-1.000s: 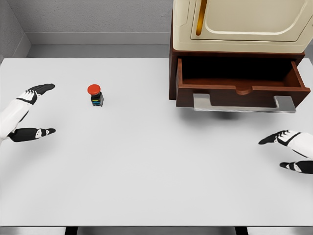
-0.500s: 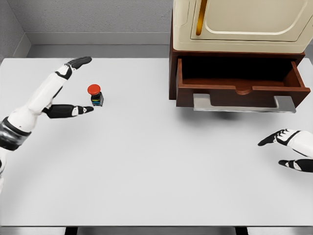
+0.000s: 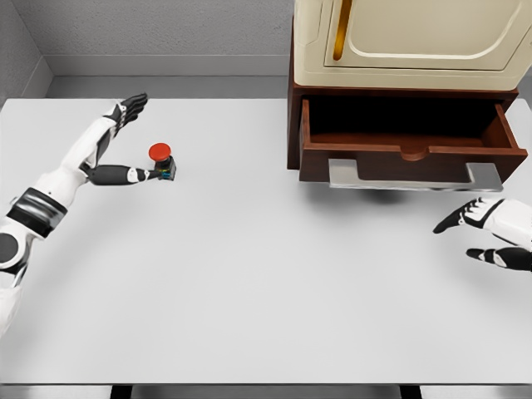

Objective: Put the switch into the drawer with left arm, and close the drawer with right arm

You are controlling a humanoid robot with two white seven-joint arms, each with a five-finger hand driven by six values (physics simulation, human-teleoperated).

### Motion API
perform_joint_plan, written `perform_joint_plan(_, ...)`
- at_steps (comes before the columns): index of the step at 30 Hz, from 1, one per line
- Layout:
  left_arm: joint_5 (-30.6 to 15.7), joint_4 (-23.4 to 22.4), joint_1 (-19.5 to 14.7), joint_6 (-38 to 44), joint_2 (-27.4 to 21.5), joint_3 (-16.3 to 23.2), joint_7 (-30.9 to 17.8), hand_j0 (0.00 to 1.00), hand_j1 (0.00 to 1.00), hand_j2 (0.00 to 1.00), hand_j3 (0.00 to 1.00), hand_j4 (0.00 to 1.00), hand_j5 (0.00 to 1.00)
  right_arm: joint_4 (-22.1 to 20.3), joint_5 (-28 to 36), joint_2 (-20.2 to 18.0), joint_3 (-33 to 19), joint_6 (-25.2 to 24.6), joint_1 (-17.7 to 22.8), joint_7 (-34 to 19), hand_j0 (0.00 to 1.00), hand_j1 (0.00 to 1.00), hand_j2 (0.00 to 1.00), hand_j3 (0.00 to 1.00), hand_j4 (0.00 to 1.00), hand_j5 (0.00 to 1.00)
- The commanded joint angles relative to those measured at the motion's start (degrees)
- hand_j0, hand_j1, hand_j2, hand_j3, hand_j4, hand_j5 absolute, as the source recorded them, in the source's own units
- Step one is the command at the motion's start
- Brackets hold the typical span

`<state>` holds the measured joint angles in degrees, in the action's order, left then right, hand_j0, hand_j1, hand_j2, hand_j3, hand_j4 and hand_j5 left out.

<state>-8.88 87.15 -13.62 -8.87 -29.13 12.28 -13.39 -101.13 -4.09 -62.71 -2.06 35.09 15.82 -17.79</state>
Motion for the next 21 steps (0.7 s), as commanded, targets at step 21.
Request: perform_joint_plan(21,-0.18,-17.27,-4.92,-4.40,8.92,0.47,-0.06,1.00,1.00,1.00,1.00,1.00,1.00,-0.03,1.28,-0.48,1.18,-0.09,0.26,-0.05,0.74,0.74,0.74,0.74,0.74,0.74)
